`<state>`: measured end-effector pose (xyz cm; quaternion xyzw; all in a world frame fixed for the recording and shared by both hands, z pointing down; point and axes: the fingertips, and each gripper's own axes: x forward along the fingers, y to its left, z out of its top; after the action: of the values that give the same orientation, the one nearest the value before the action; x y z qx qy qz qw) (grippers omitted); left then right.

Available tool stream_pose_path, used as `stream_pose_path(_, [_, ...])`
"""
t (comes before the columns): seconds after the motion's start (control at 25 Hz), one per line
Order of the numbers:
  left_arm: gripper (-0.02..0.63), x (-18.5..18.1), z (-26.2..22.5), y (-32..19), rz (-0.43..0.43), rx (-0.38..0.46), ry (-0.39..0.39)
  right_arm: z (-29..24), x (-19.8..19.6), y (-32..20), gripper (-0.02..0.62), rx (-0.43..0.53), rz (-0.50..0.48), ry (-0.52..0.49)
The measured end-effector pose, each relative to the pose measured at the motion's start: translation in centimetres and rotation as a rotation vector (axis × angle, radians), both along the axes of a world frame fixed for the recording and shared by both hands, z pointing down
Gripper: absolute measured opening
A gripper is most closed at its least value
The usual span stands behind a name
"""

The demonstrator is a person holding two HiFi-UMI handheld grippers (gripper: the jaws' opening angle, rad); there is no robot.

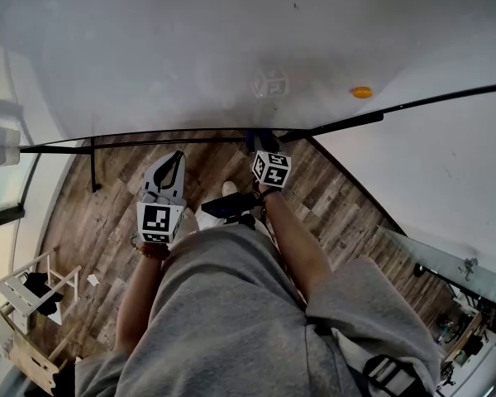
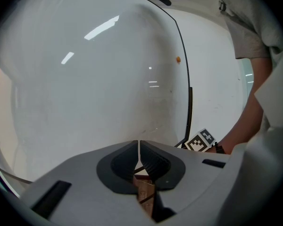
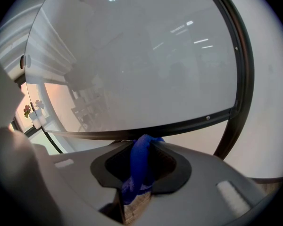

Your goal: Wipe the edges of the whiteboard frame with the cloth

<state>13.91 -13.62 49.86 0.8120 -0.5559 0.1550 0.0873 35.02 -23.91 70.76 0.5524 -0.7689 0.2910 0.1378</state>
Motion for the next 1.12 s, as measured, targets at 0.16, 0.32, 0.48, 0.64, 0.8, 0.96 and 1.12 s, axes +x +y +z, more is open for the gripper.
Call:
stream_pose_path(0.16, [0.021,-0.6,0.1,0.1,0.001,0.003,0.000,0.1,-0.6,0.2,0.109,0.001,-0.007,0.005])
stream_pose_path(0.32, [0.021,-1.5,0.1,0.2,-0.006,0.001,0.004,0.1,-1.7,0.3,0.109,-0.001,-0.011,0.005])
stream_pose_path(0.48, [0.021,-2.3,0.4,0.6,-0.016,-0.006,0.008,0.0,-2.4,0.3,0.109,-0.001,-0.021,0.011])
stream_pose_path(0.64, [0.021,-3.2,1.0,1.3,-0.018,-0.023,0.006,0.1,-3.0,0.5,0.109,-0.002,-0.021,0.014])
stream_pose_path(0.8, [0.021,-4.0,0.7,1.1,-0.030,-0.012,0.008,0.1,-3.3,0.5,0.109,-0.005,-0.022,0.015])
stream_pose_path(0.96, [0.021,-4.7,1.0,1.1,-0.027,-0.014,0.002,0.1,-3.8,0.5,0.109,-0.005,-0.013,0.013])
stream_pose_path(1.12, [0.021,-5.4,0.7,0.9,-0.018,-0.010,0.003,0.0,-4.9,0.7,0.109,-0.006,-0.006,0.011])
